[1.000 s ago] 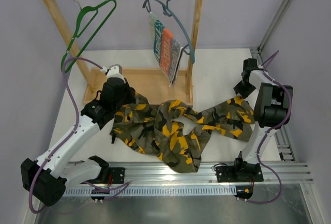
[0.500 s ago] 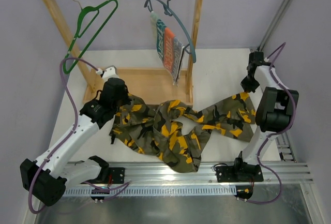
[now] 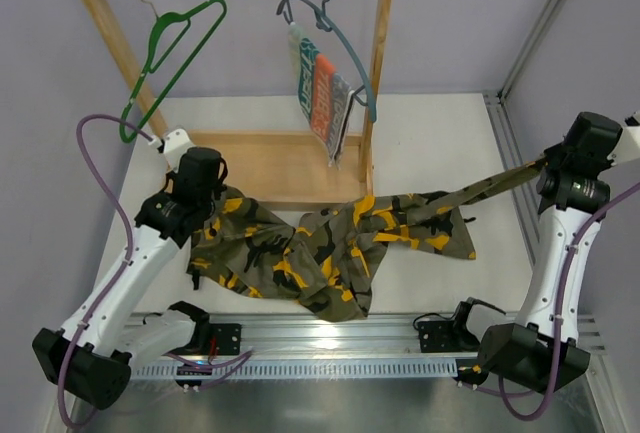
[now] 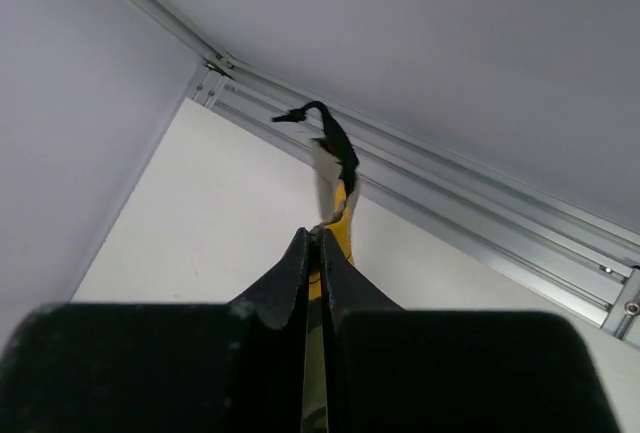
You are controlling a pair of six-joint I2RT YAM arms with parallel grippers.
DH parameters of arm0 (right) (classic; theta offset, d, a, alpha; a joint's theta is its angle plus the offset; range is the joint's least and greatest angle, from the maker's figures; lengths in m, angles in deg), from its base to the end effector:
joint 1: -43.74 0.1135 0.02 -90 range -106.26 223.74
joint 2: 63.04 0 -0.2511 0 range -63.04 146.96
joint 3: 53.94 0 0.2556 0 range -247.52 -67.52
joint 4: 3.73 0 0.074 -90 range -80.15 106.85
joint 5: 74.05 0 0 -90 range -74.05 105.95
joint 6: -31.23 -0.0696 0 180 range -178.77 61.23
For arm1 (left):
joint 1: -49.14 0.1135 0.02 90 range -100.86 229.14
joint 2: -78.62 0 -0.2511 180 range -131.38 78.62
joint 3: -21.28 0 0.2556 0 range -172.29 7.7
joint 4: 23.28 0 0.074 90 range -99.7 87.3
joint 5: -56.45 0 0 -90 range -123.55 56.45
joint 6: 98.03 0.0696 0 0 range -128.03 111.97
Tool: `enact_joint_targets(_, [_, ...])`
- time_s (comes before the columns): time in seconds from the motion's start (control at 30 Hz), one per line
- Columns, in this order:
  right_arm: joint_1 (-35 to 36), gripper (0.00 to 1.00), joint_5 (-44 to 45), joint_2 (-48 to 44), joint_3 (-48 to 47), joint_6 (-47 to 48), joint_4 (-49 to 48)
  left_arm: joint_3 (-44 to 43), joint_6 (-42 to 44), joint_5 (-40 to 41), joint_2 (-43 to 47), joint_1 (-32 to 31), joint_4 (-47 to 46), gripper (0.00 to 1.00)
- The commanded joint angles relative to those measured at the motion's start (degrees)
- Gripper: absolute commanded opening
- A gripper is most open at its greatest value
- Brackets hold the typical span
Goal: Place the trousers on the hanger
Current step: Fold the trousers
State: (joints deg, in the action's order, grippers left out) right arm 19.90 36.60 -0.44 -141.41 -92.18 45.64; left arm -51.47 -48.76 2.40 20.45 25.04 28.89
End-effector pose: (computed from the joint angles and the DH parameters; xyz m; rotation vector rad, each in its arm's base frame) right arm 0.2306 -0.1287 0.3862 1.1432 1.6140 -0.2512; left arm 0.2341 -0.0600 0.3117 -0.6238 1.9920 0.0207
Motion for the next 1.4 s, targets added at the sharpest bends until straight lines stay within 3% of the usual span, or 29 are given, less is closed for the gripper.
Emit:
enact_joint_targets(0.0, [-2.0, 0.04, -0.6, 0.15, 4.79, -1.48, 0.32, -1.91, -0.84, 1.77, 0.96, 2.47, -0.97, 0.0])
enact_joint_targets(0.17, [-4.02, 0.04, 0.0, -3.89, 18.22, -3.68, 1.66, -0.59, -1.19, -2.27, -0.1, 6.34, -0.53, 0.0])
enact_joint_targets(0.33, [-5.08, 0.16, 2.48, -4.07, 14.84, -1.93, 5.25, 0.29, -0.58, -3.78, 1.22, 9.42, -0.71, 0.0])
enact_joint_targets(0.4, [-5.08, 0.27, -3.11, -4.95, 11.14, -1.14, 5.17, 0.47, -0.49, -4.82, 1.22, 10.38, -1.32, 0.0])
enact_joint_targets(0.47, [-4.99, 0.27, -9.72, -6.0, 10.43, 0.62, 2.89, 0.55, -0.49, -6.32, 0.78, 10.56, -1.85, 0.0])
enact_joint_targets(0.53, [-4.91, 0.23, -14.57, -6.88, 10.26, 0.71, 1.65, 0.56, -0.23, -6.85, 0.34, 10.48, -1.94, 0.0])
enact_joint_targets(0.67, [-4.91, 0.16, -13.87, -6.8, 10.52, 2.11, 1.74, 0.47, 0.3, -6.94, -0.1, 10.65, -2.02, 0.0])
enact_joint_targets(0.7, [-4.91, 0.17, -15.44, -6.71, 10.87, 2.38, 0.09, 0.47, 0.47, -7.55, -0.01, 10.74, -2.11, 0.0])
enact_joint_targets(0.77, [-4.73, 0.32, -26.76, -5.84, 13.4, 2.91, -2.99, 0.64, 0.56, -8.52, -0.01, 10.65, -2.82, 0.0])
enact_joint_targets(0.83, [-3.07, 0.37, -31.26, -3.56, 14.64, 2.65, -5.64, 0.73, 1.17, -10.19, -0.27, 10.74, -3.6, 0.0])
enact_joint_targets(0.9, [2.87, 0.39, -31.2, -1.8, 15.09, 2.56, -5.38, 0.38, 1.7, -10.98, -1.93, 10.74, -3.78, 0.03])
enact_joint_targets(0.97, [9.13, 0.4, -30.4, 0.58, 15.35, 2.3, -5.47, -0.67, 2.67, -12.04, -3.43, 10.74, -2.3, 0.13])
enact_joint_targets(1.0, [16.81, 0.4, -30.23, 1.19, 15.44, 2.3, -5.9, -1.2, 2.67, -12.04, -5.01, 10.74, -1.59, 0.3])
enact_joint_targets(1.07, [24.85, 0.4, -28.31, 1.73, 16.92, 2.99, -7.04, -1.9, 2.06, -10.9, -5.9, 10.74, -0.36, 0.58])
enact_joint_targets(1.1, [33.76, 0.41, -27.51, 1.2, 17.98, 3.52, -8.88, -1.91, 1.8, -10.55, -5.99, 10.82, 0.43, 0.75])
enact_joint_targets(1.2, [43.15, 0.43, -24.87, -3.09, 23.42, 5.45, -13.96, -1.99, 0.66, -9.23, -5.29, 11.0, 2.79, 0.82])
enact_joint_targets(1.37, [58.7, 0.43, -25.56, -9.34, 31.43, 7.74, -23.81, -1.73, -0.58, -8.35, -2.74, 11.44, 6.58, 0.83])
